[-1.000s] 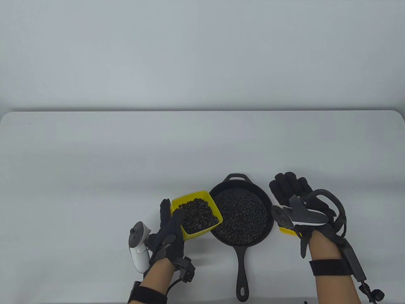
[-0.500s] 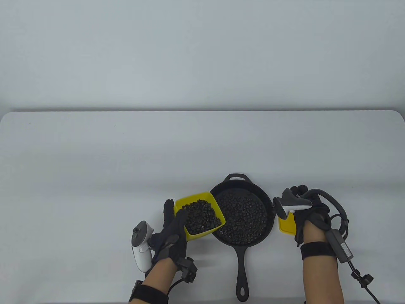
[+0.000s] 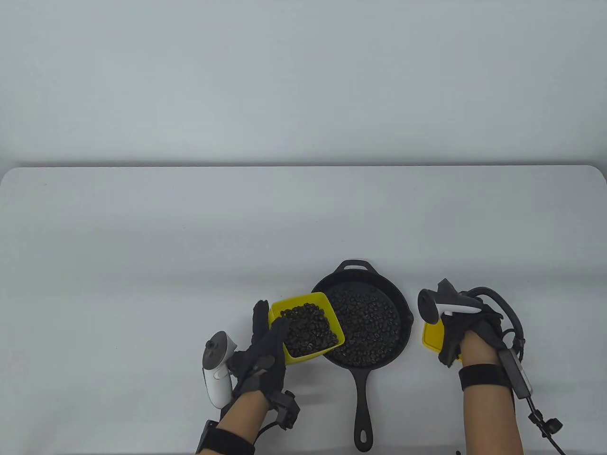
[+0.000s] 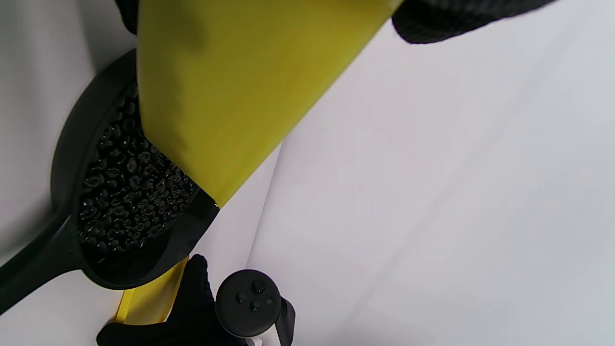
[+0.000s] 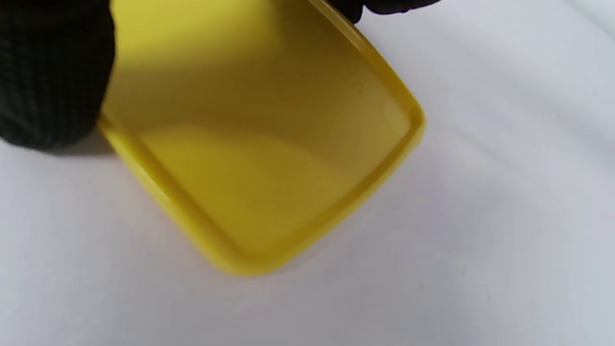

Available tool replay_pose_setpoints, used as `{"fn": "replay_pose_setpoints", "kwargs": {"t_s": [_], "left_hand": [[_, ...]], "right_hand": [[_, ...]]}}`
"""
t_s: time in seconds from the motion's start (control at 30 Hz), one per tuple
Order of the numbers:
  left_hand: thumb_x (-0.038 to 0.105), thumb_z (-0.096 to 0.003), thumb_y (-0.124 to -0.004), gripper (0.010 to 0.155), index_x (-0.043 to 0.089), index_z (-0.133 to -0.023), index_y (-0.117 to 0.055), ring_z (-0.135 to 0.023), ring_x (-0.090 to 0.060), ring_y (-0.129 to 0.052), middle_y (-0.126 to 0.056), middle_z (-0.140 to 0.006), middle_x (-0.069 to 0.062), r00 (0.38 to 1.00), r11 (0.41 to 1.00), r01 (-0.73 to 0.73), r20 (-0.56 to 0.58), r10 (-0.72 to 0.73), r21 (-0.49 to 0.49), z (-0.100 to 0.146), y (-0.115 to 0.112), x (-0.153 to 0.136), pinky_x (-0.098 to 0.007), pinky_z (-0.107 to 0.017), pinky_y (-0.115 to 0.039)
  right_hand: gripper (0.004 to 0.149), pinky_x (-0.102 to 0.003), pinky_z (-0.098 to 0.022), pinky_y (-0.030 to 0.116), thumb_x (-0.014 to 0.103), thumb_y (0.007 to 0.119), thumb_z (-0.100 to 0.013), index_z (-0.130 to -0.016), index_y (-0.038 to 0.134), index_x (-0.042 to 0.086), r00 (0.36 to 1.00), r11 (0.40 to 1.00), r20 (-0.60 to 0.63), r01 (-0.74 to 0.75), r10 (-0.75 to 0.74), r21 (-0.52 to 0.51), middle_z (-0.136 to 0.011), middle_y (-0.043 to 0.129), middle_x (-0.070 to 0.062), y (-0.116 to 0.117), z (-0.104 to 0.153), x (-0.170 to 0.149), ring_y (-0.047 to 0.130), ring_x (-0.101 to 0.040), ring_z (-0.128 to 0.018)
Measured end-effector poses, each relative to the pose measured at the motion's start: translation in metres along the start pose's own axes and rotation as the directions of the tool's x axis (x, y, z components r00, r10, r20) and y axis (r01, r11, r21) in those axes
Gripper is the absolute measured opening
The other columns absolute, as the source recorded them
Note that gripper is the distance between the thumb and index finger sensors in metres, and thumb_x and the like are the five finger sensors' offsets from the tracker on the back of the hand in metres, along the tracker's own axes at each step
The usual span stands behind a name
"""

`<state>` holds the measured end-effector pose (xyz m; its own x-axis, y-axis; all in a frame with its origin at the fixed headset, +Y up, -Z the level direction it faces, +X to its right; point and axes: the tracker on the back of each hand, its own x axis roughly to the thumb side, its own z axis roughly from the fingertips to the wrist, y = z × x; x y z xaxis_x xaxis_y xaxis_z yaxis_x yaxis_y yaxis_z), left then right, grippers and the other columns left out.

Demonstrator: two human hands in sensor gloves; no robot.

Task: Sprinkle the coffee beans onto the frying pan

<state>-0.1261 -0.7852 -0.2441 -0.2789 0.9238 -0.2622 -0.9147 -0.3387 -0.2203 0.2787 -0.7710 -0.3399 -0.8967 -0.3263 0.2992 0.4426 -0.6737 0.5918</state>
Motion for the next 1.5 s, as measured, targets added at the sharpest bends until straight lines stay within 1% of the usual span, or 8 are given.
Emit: {"fn": "replay_pose_setpoints", "kwargs": {"t_s": [0.23, 0.47, 0.9, 1.1, 1.27, 1.33, 1.43, 1.5], "left_hand": [[0.062, -0.0581, -0.061, 0.079, 0.038, -0.105, -0.001, -0.092, -0.048, -0.061, -0.030, -0.104, -0.023, 1.000, 1.000, -0.014, 0.000, 0.014, 0.012, 0.000, 0.002, 0.000, -0.050, -0.068, -0.067], [0.063, -0.0574, -0.061, 0.078, 0.040, -0.106, -0.005, -0.090, -0.046, -0.065, -0.035, -0.104, -0.022, 0.999, 0.999, -0.040, 0.015, 0.040, -0.033, -0.002, -0.001, -0.001, -0.048, -0.066, -0.070], [0.070, -0.0531, -0.060, 0.075, 0.042, -0.111, -0.021, -0.083, -0.042, -0.079, -0.051, -0.103, -0.019, 0.979, 0.966, -0.194, 0.033, 0.203, -0.171, -0.007, -0.007, -0.007, -0.044, -0.059, -0.079], [0.082, -0.0436, -0.049, 0.083, 0.042, -0.112, -0.024, -0.082, -0.043, -0.079, -0.051, -0.103, -0.020, 0.956, 0.942, -0.265, 0.074, 0.285, -0.206, -0.004, -0.009, -0.005, -0.045, -0.059, -0.077], [0.077, -0.0513, -0.064, 0.085, 0.042, -0.111, -0.016, -0.086, -0.043, -0.075, -0.045, -0.106, -0.018, 0.979, 0.958, -0.176, 0.065, 0.196, -0.228, -0.010, -0.005, -0.002, -0.046, -0.061, -0.076], [0.076, -0.0521, -0.063, 0.083, 0.042, -0.110, -0.014, -0.089, -0.041, -0.074, -0.043, -0.107, -0.017, 0.984, 0.970, -0.147, 0.072, 0.163, -0.195, -0.008, -0.004, -0.001, -0.045, -0.063, -0.076], [0.075, -0.0519, -0.063, 0.084, 0.043, -0.110, -0.011, -0.090, -0.041, -0.073, -0.042, -0.107, -0.017, 0.967, 0.964, -0.237, 0.071, 0.246, -0.123, -0.005, -0.002, -0.004, -0.045, -0.064, -0.075], [0.076, -0.0515, -0.062, 0.084, 0.043, -0.109, -0.011, -0.090, -0.041, -0.072, -0.041, -0.107, -0.017, 0.961, 0.960, -0.256, 0.076, 0.266, -0.115, -0.004, 0.002, -0.004, -0.045, -0.065, -0.075]], "right_hand": [[0.130, -0.061, -0.073, 0.037, 0.071, 0.087, -0.032, -0.105, 0.011, -0.004, 0.999, 0.979, 0.024, 0.029, -0.025, -0.202, -0.110, 0.022, -0.032, -0.041, 0.043, -0.002, 0.030, -0.058, -0.103], [0.129, -0.062, -0.074, 0.037, 0.073, 0.086, -0.033, -0.107, 0.012, -0.002, 0.905, 0.823, 0.426, 0.233, 0.011, -0.517, -0.111, 0.022, -0.032, -0.113, 0.109, 0.065, 0.030, -0.059, -0.104], [0.126, -0.070, -0.073, 0.032, 0.073, 0.086, -0.035, -0.111, 0.015, 0.002, 0.631, 0.741, 0.772, 0.485, 0.071, -0.465, -0.113, 0.020, -0.035, -0.149, 0.136, 0.172, 0.031, -0.063, -0.103], [0.124, -0.072, -0.071, 0.022, 0.072, 0.086, -0.037, -0.113, 0.017, 0.004, 0.641, 0.713, 0.760, 0.483, 0.106, -0.508, -0.114, 0.018, -0.034, -0.149, 0.140, 0.180, 0.027, -0.063, -0.102], [0.119, -0.068, -0.071, 0.021, 0.074, 0.080, -0.038, -0.113, 0.017, 0.007, 0.710, 0.731, 0.691, 0.400, 0.133, -0.553, -0.114, 0.019, -0.028, -0.144, 0.135, 0.179, 0.022, -0.060, -0.105], [0.115, -0.066, -0.072, 0.026, 0.077, 0.071, -0.040, -0.113, 0.016, 0.009, 0.751, 0.686, 0.648, 0.407, 0.124, -0.603, -0.115, 0.014, -0.026, -0.138, 0.136, 0.173, 0.021, -0.059, -0.105], [0.102, -0.066, -0.071, 0.045, 0.073, 0.064, -0.048, -0.115, 0.023, 0.008, 0.782, 0.430, 0.622, 0.578, -0.046, -0.694, -0.116, 0.023, -0.026, -0.117, 0.136, 0.153, 0.039, -0.060, -0.104], [0.096, -0.063, -0.065, 0.063, 0.071, 0.061, -0.052, -0.115, 0.025, 0.007, 0.741, 0.352, 0.644, 0.665, -0.193, -0.659, -0.116, 0.030, -0.027, -0.104, 0.128, 0.142, 0.049, -0.059, -0.101]]}}
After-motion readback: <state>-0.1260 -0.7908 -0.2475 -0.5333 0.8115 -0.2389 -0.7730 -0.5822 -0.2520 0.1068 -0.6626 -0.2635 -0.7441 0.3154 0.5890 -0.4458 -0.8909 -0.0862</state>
